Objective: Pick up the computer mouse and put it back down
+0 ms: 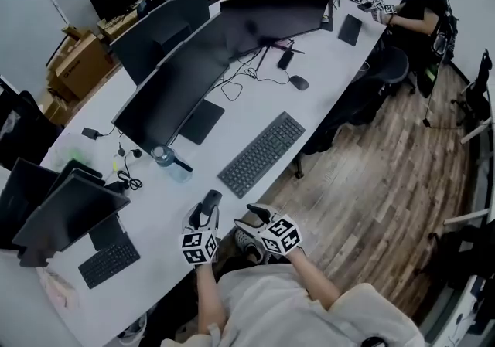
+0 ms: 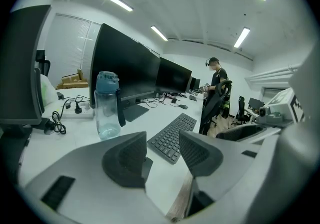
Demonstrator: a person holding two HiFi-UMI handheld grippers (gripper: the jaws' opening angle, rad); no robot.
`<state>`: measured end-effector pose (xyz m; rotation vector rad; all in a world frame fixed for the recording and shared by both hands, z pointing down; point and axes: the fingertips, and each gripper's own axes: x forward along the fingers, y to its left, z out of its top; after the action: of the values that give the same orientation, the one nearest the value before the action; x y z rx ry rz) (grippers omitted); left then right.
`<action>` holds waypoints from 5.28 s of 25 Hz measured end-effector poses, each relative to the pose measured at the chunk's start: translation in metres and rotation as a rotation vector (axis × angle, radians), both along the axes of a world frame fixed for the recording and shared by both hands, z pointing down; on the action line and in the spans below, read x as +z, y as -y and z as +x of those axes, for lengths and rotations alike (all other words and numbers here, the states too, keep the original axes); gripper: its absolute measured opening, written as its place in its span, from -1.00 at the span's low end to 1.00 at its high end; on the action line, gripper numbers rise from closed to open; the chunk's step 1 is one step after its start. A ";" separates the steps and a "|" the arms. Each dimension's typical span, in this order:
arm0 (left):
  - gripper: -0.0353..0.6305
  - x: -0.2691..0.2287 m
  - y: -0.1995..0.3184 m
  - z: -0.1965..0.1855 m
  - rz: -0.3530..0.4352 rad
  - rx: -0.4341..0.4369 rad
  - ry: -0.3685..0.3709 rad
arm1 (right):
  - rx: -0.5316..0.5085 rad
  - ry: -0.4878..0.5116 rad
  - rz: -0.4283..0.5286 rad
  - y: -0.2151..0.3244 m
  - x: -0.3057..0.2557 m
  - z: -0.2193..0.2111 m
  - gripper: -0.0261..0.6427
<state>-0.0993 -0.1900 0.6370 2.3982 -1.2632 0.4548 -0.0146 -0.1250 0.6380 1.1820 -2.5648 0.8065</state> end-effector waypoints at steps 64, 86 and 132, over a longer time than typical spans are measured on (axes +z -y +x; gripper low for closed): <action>-0.04 0.142 0.064 -0.022 -0.220 0.272 0.195 | -0.065 -0.090 -0.069 0.107 0.065 -0.059 -0.07; 0.00 0.191 0.043 0.006 -0.310 0.349 0.412 | 0.009 -0.090 -0.085 0.099 0.071 -0.038 -0.07; -0.01 0.050 0.067 -0.032 -0.045 0.229 0.169 | 0.127 -0.141 0.010 0.106 0.038 -0.026 -0.29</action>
<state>-0.1312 -0.2574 0.6874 2.5199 -1.0348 0.7596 -0.0410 -0.2314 0.6756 1.3644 -2.4030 0.7092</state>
